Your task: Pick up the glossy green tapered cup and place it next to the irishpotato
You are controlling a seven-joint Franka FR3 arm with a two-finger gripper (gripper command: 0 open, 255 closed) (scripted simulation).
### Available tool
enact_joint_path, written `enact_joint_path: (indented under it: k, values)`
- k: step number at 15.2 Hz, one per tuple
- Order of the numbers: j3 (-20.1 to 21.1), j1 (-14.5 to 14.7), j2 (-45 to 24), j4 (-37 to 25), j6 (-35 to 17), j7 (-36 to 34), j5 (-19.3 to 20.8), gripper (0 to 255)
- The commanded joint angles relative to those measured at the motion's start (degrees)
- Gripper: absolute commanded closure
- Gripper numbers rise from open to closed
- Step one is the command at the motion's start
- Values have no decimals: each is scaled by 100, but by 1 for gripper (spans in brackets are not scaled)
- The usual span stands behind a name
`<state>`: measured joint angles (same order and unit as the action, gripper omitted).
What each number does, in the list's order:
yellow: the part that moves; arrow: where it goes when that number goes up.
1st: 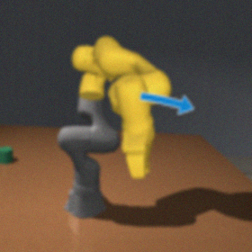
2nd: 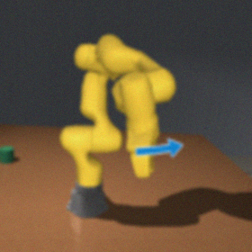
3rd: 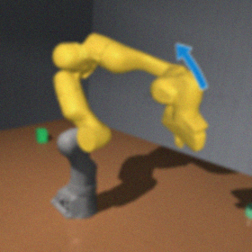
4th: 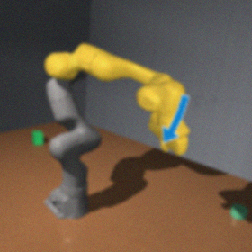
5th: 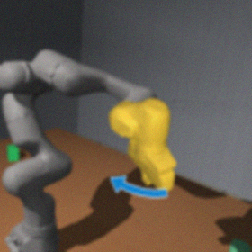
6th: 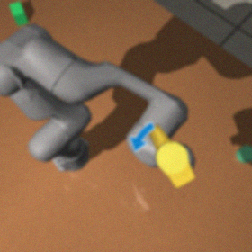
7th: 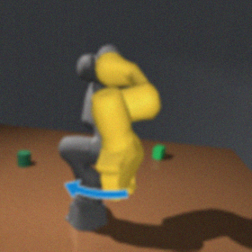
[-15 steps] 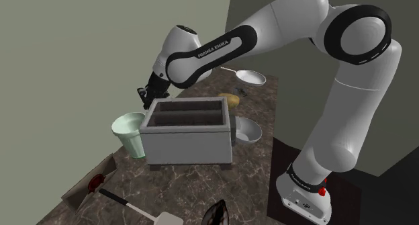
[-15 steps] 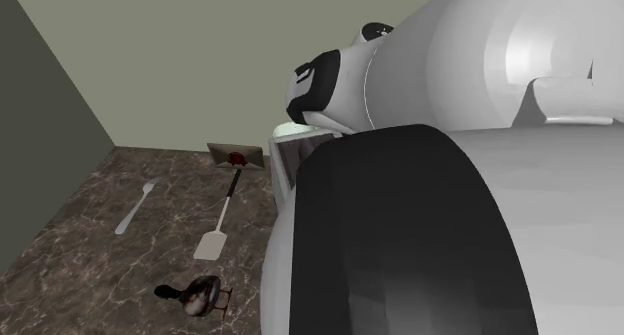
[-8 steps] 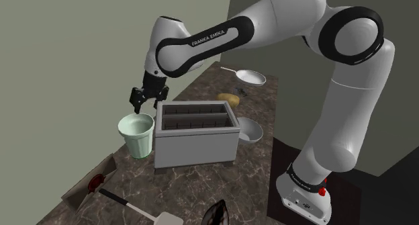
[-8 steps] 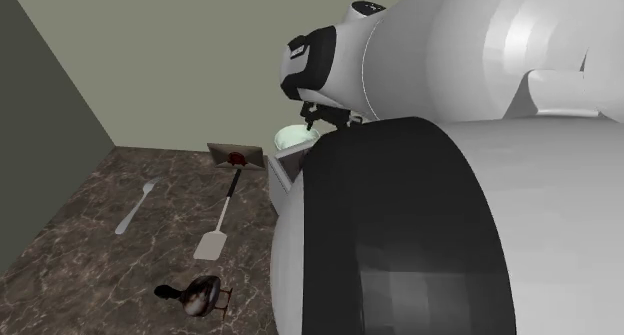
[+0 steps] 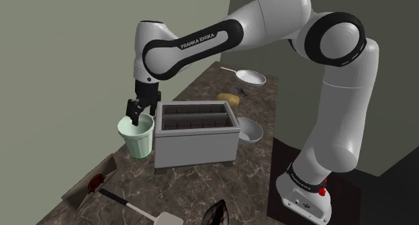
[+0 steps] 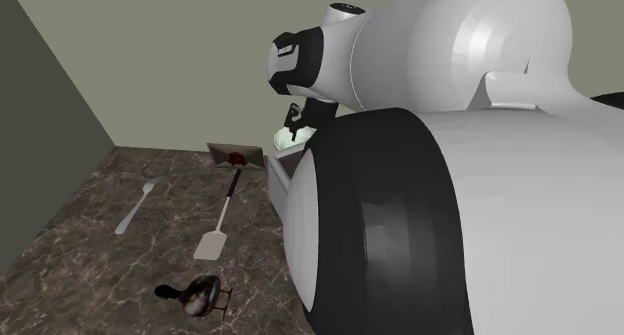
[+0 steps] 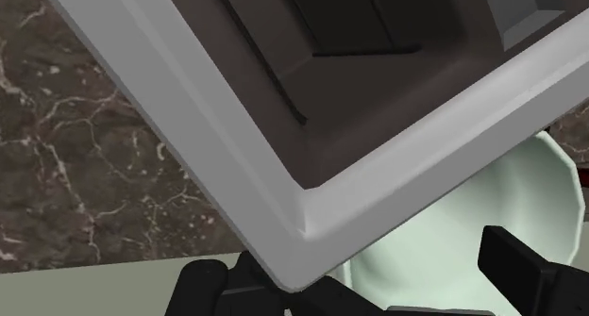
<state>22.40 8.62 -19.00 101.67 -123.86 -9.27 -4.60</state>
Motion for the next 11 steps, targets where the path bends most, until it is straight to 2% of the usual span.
enact_joint_path:
  k: [1,9,10,11]
  values:
    - [-2,19,-56,73,-124,-3,19,0]
    - [-3,26,-78,87,-160,-8,26,0]
    - [-4,25,-77,88,-160,-7,25,255]
    - [-4,25,-76,86,-157,-6,25,255]
